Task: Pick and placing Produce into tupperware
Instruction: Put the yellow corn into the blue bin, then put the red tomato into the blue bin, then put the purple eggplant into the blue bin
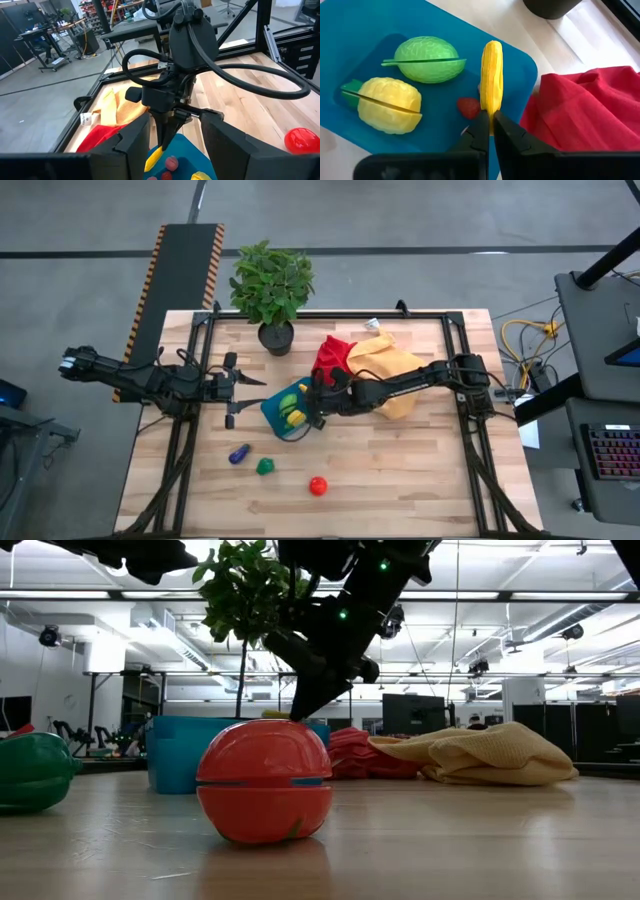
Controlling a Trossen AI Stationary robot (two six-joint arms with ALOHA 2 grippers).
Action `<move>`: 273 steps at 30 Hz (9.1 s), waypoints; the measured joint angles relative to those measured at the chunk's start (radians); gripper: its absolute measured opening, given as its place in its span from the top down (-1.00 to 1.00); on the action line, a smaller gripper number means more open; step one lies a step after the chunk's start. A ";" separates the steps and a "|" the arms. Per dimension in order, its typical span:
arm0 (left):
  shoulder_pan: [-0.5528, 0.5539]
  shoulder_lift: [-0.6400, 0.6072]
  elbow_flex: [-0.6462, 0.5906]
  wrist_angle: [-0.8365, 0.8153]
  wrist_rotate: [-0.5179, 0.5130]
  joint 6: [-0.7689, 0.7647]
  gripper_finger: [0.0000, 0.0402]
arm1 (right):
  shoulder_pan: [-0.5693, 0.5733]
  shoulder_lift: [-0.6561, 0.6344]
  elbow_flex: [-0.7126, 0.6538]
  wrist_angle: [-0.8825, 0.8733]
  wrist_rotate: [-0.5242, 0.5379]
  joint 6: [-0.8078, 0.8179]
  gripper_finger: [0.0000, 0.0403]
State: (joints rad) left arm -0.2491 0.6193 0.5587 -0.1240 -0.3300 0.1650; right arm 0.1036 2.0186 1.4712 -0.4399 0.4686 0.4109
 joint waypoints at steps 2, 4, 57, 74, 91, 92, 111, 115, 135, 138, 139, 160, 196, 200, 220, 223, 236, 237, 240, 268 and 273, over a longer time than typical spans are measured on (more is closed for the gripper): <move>0.000 0.000 0.000 0.000 0.000 0.000 0.18 | 0.000 0.000 0.000 -0.001 0.000 0.000 0.93; 0.000 0.000 0.000 0.000 0.000 0.000 0.18 | 0.000 0.000 0.000 0.000 0.000 -0.002 0.90; 0.000 -0.057 0.021 0.046 0.000 0.000 0.18 | 0.483 -0.356 -0.173 0.262 0.004 -0.239 -0.07; 0.000 -0.051 0.020 0.045 0.000 -0.001 0.18 | 0.515 -0.141 -0.115 0.312 -0.004 -0.013 -0.75; 0.000 -0.018 0.022 0.052 0.000 0.000 0.18 | 0.499 0.103 0.008 0.247 -0.025 -0.005 -0.63; 0.000 -0.018 0.022 0.051 0.000 0.000 0.18 | 0.497 0.104 0.007 0.245 -0.024 0.000 -0.63; 0.000 -0.006 0.023 0.064 0.000 0.000 0.18 | 0.425 0.144 -0.016 0.222 -0.140 0.009 -0.63; 0.000 -0.005 0.023 0.063 0.000 0.000 0.18 | 0.421 0.145 -0.021 0.224 -0.153 0.009 -0.63; 0.000 -0.004 0.023 0.063 0.000 0.000 0.18 | 0.398 0.145 -0.042 0.269 -0.251 0.007 -0.63; 0.000 -0.004 0.023 0.063 0.000 0.000 0.18 | 0.397 0.145 -0.043 0.281 -0.251 0.008 -0.63; 0.000 -0.004 0.023 0.064 0.000 0.000 0.18 | 0.395 0.145 -0.048 0.288 -0.251 0.008 -0.63; 0.000 -0.004 0.023 0.063 0.000 0.000 0.18 | 0.380 0.145 -0.086 0.343 -0.270 0.001 -0.59; 0.000 -0.004 0.023 0.064 0.000 0.000 0.18 | 0.351 0.135 -0.054 0.339 -0.248 -0.098 -0.20; 0.000 -0.005 0.023 0.063 0.000 0.000 0.18 | 0.317 0.125 -0.027 0.339 -0.234 -0.148 -0.19; 0.000 -0.006 0.023 0.062 0.000 0.000 0.18 | 0.085 -0.011 0.062 0.158 -0.101 -0.251 -0.20; 0.000 -0.007 0.023 0.061 0.000 0.000 0.18 | 0.043 -0.011 0.062 0.124 -0.103 -0.230 -0.21; 0.000 -0.006 0.023 0.062 0.000 0.007 0.18 | -0.021 -0.008 0.053 0.053 -0.181 -0.175 -0.22; 0.000 -0.007 0.023 0.063 0.000 0.007 0.18 | -0.022 -0.008 0.052 0.050 -0.182 -0.175 -0.22; 0.000 -0.008 0.023 0.062 0.000 0.007 0.18 | -0.023 -0.008 0.050 0.030 -0.185 -0.175 -0.22; 0.000 -0.006 0.022 0.062 0.000 0.007 0.18 | -0.024 -0.007 -0.006 0.006 -0.233 -0.149 -0.51; 0.000 -0.007 0.021 0.062 0.000 0.007 0.18 | -0.024 -0.014 0.016 0.008 -0.233 -0.149 -0.55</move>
State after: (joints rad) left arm -0.2489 0.6121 0.5800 -0.0618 -0.3298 0.1722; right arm 0.0795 2.0042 1.4870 -0.4321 0.2359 0.2619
